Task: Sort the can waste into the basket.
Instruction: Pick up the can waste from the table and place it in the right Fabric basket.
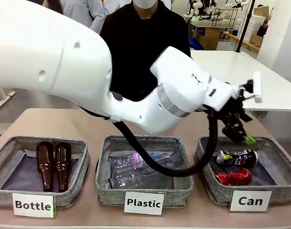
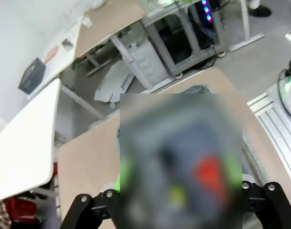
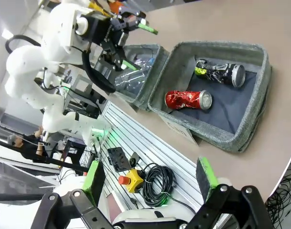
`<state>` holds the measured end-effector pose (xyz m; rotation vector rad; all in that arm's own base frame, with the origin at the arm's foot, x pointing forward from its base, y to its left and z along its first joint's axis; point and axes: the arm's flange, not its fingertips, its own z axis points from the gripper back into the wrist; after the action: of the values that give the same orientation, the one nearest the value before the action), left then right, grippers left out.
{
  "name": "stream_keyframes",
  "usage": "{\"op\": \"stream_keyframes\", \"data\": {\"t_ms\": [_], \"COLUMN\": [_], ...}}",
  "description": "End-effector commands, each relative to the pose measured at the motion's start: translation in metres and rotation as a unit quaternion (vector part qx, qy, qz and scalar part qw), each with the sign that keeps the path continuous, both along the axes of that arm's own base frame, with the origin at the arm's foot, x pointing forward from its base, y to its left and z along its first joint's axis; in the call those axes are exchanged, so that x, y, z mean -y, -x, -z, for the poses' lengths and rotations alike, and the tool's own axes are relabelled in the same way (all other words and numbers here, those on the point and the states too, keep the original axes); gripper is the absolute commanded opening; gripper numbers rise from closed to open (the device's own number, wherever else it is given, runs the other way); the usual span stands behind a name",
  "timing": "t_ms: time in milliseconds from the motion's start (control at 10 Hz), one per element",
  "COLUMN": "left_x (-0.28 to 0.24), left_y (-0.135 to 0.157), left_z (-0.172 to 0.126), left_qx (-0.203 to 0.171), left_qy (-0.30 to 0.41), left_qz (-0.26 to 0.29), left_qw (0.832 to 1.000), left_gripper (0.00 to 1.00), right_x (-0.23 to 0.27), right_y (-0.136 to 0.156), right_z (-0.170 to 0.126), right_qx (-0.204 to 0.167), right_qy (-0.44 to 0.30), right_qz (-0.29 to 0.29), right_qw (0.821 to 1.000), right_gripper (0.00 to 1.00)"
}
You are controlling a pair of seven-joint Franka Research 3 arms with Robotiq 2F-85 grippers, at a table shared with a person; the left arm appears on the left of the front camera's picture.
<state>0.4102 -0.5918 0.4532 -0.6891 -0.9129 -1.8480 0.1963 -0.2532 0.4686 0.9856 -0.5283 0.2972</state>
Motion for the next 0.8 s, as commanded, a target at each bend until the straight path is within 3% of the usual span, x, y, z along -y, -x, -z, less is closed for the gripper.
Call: {"op": "stream_keyframes", "data": {"t_ms": [0,200,300,400,500,700], "left_x": [-0.06,-0.154,-0.206,-0.261,-0.313,-0.415], "left_y": [-0.006,-0.021,-0.023,-0.022,-0.018,-0.019], "left_z": [-0.031,-0.064,-0.077,-0.088,-0.095,-0.1], "left_qx": [-0.033,-0.145,-0.19,-0.242,-0.262,-0.326], "left_qy": [-0.059,-0.082,-0.067,-0.037,-0.002,0.062], "left_qz": [-0.028,-0.074,-0.123,-0.137,-0.189,-0.223], "left_qw": [0.997,0.983,0.972,0.96,0.946,0.916], "left_gripper": [0.89,0.89,0.89,0.89,0.89,0.89], "right_x": [-0.03,-0.092,-0.126,-0.157,-0.187,-0.238], "right_y": [-0.042,-0.109,-0.137,-0.162,-0.182,-0.208], "right_z": [-0.008,-0.011,-0.009,-0.002,0.007,0.022], "right_qx": [0.023,0.046,0.064,0.061,0.054,0.044], "right_qy": [-0.016,-0.024,-0.06,-0.077,-0.1,-0.176], "right_qz": [-0.031,-0.094,-0.124,-0.136,-0.134,-0.096], "right_qw": [0.999,0.994,0.988,0.986,0.985,0.979], "right_gripper": [1.0,1.0,1.0,1.0,1.0,1.0]}}
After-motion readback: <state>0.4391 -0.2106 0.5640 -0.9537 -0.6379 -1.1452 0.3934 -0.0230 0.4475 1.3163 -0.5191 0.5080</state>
